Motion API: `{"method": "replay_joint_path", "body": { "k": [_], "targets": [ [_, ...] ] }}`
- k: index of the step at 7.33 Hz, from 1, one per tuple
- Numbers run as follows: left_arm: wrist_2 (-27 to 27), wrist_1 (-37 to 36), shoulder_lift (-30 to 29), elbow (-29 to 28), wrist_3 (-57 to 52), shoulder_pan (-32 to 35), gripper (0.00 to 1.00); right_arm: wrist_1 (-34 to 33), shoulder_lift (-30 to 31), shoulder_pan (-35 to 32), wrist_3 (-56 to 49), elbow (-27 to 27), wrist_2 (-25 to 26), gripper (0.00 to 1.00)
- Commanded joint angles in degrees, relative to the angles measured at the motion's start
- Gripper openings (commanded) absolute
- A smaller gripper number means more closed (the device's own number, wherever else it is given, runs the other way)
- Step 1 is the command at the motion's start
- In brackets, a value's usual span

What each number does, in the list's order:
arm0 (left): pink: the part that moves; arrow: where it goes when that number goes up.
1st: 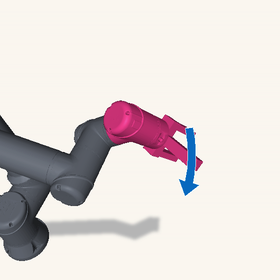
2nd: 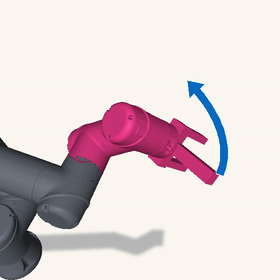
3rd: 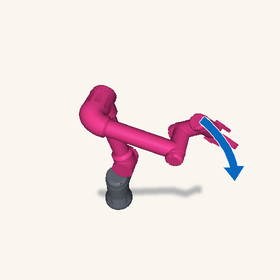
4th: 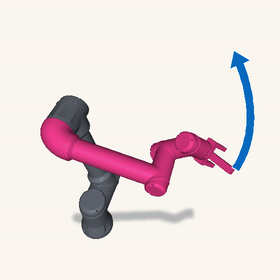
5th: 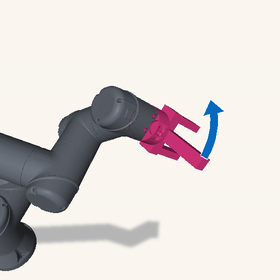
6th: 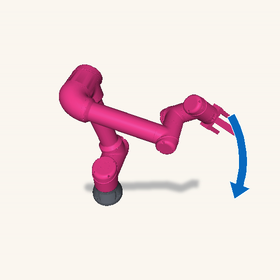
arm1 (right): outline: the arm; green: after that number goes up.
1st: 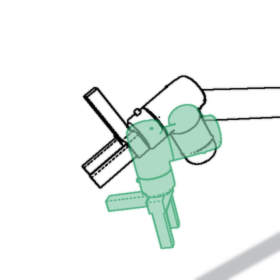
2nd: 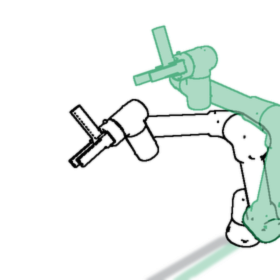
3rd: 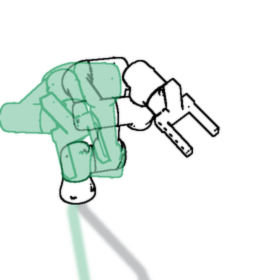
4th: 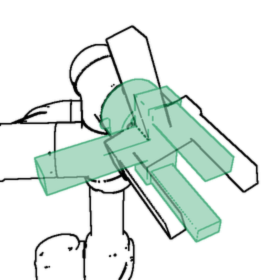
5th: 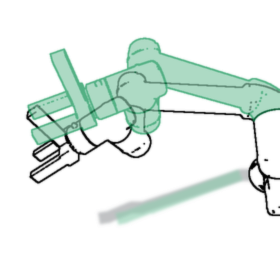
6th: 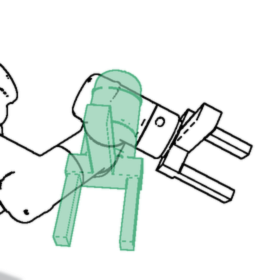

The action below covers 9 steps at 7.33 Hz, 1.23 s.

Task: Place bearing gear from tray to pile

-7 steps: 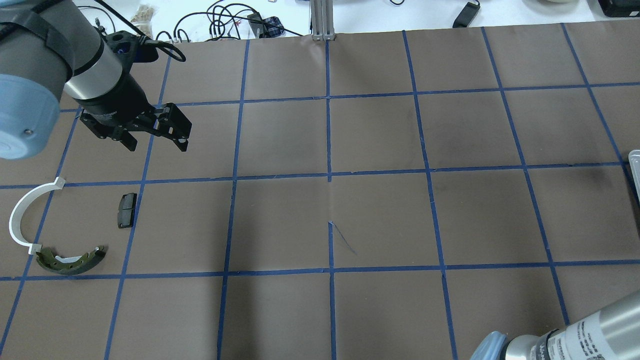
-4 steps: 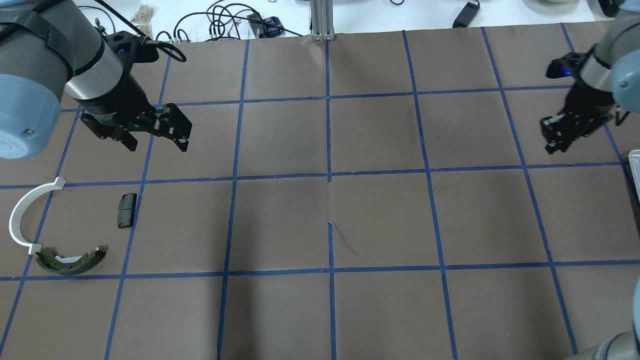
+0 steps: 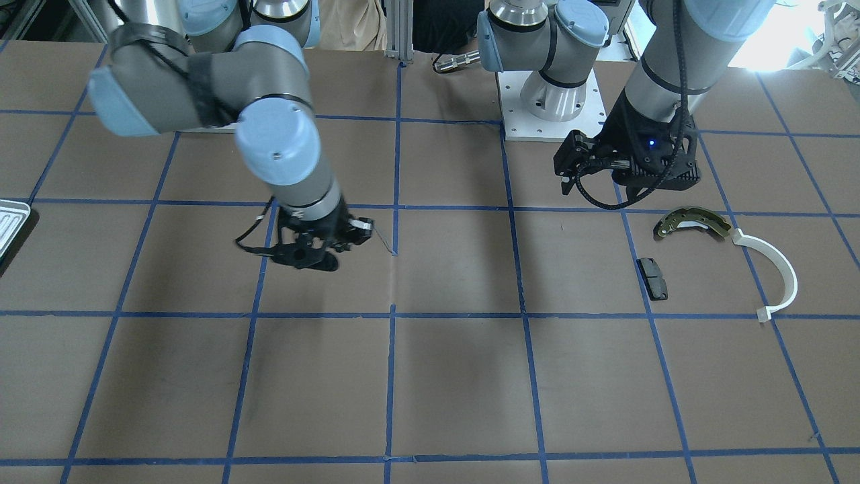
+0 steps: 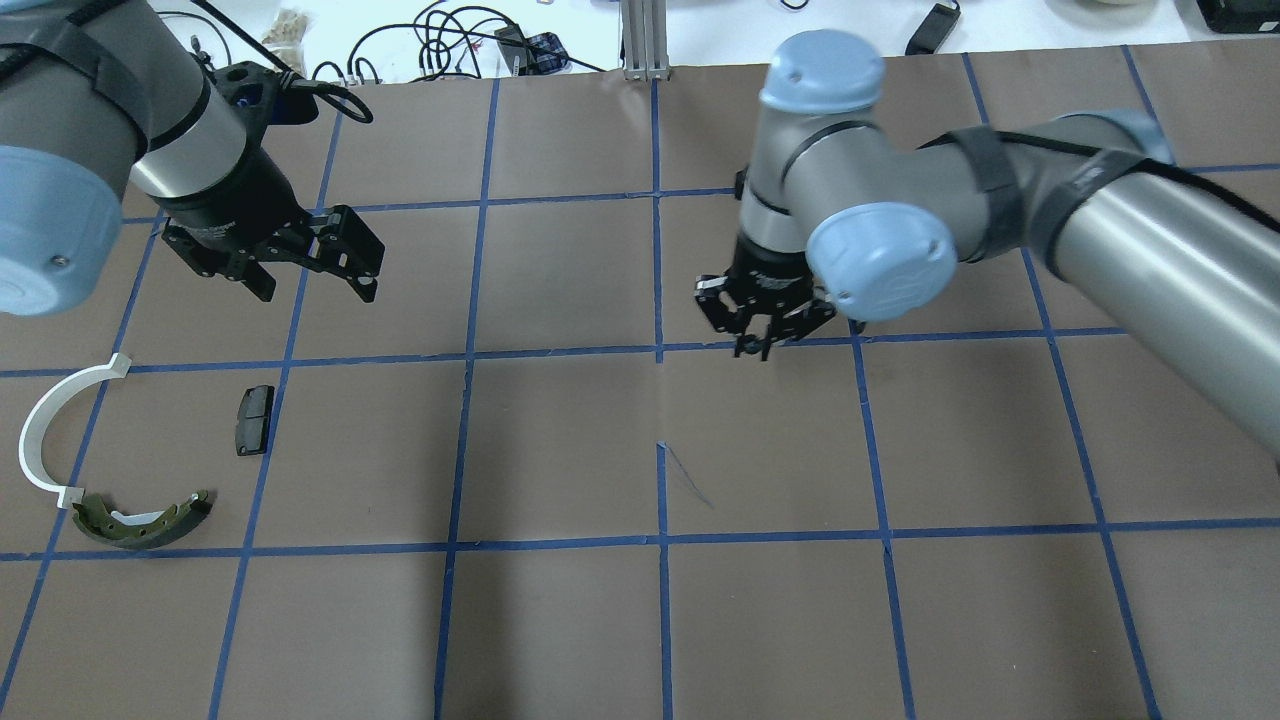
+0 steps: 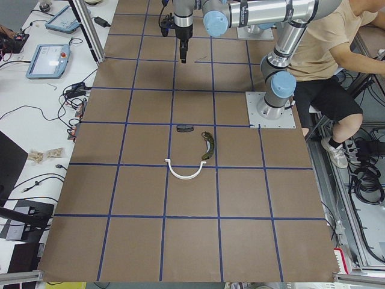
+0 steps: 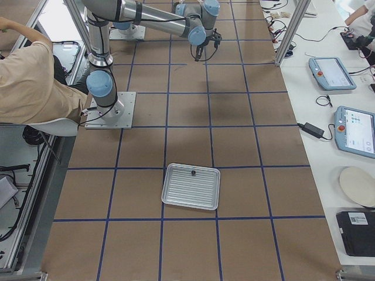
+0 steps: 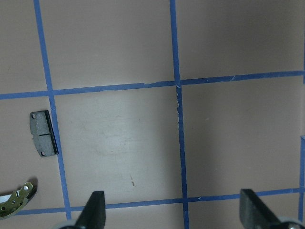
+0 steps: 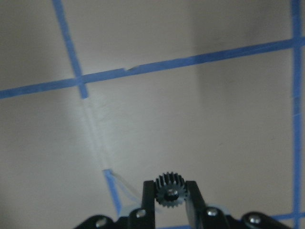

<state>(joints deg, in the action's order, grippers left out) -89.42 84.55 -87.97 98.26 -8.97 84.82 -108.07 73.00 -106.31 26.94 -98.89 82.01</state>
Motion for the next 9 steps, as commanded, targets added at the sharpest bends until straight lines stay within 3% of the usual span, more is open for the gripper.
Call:
{"method": "replay_joint_path", "body": {
  "k": [1,2,3,4,5,6,8,9],
  "targets": [
    [-0.1,0.0,0.1,0.0,-0.1,-0.1,1.00,-12.2,-7.1,-9.2,14.7,-0.5,-3.6,0.00],
    [-0.1,0.0,0.0,0.0,0.0,0.0,1.00,-13.2,-7.6,-10.0,16.5,-0.3,-4.0,0.00],
    [-0.1,0.1,0.0,0.1,0.0,0.0,1.00,-13.3,-8.1,-10.0,15.3,-1.0,-2.0,0.92],
    [-0.1,0.1,-0.2,-0.1,0.1,0.0,1.00,-12.5,-7.5,-8.7,14.8,-1.0,0.2,1.00],
    [0.8,0.4,-0.6,0.0,0.9,0.3,1.00,-11.3,-6.6,-5.8,14.0,-0.3,2.3,1.00],
    [0.4,0.4,0.5,0.0,1.0,0.4,1.00,-8.0,-5.3,-0.3,6.9,0.3,5.8,1.00],
    [1.0,-0.3,-1.7,0.1,3.6,0.5,1.00,-4.5,0.7,11.6,-20.1,-0.2,9.3,1.00],
    [3.9,-0.4,-2.8,1.0,8.5,2.0,1.00,-4.6,2.2,18.3,-34.4,-0.2,13.1,1.00]
  ]
}}
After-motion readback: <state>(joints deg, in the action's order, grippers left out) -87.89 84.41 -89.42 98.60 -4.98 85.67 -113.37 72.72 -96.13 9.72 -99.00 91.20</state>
